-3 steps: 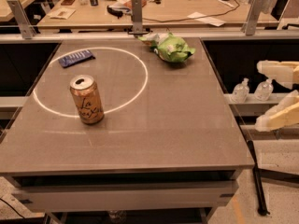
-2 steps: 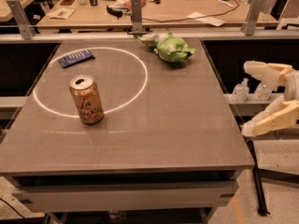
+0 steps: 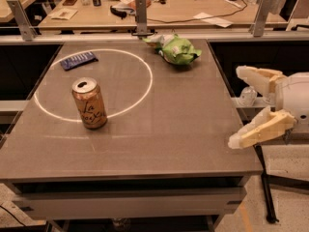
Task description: Move orange can near green rice chip bag
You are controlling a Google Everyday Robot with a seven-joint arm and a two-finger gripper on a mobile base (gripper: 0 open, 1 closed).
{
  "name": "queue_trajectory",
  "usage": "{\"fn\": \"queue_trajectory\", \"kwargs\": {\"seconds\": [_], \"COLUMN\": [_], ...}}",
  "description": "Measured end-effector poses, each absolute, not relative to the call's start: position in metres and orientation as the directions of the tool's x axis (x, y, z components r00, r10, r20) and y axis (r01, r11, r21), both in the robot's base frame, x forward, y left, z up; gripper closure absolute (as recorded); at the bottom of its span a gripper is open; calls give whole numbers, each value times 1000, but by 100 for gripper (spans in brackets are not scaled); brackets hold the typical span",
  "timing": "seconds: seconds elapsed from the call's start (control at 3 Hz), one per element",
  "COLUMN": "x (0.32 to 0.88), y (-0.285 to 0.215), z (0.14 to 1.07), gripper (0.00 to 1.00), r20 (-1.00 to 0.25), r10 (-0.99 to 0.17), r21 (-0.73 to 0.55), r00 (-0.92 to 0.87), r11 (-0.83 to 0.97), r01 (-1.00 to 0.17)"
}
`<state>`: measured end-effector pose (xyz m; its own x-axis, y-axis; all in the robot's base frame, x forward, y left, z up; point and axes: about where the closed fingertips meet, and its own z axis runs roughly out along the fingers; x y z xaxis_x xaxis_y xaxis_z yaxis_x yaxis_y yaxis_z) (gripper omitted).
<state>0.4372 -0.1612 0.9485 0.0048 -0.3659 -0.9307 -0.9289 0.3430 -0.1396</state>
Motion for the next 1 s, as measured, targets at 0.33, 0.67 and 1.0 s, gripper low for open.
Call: {"fn": "queue_trajectory", "kwargs": {"seconds": [0.33, 0.67, 1.0], "x": [440, 454, 468], "y": [-147, -116, -88], "z": [935, 922, 910], "gripper": [0, 0, 0], "r20": [-933, -935, -935], "r10": [-360, -355, -354], "r21": [-128, -159, -190], "r00": [-23, 2, 33], "r11": [390, 414, 420], "r01": [-912, -897, -888]}}
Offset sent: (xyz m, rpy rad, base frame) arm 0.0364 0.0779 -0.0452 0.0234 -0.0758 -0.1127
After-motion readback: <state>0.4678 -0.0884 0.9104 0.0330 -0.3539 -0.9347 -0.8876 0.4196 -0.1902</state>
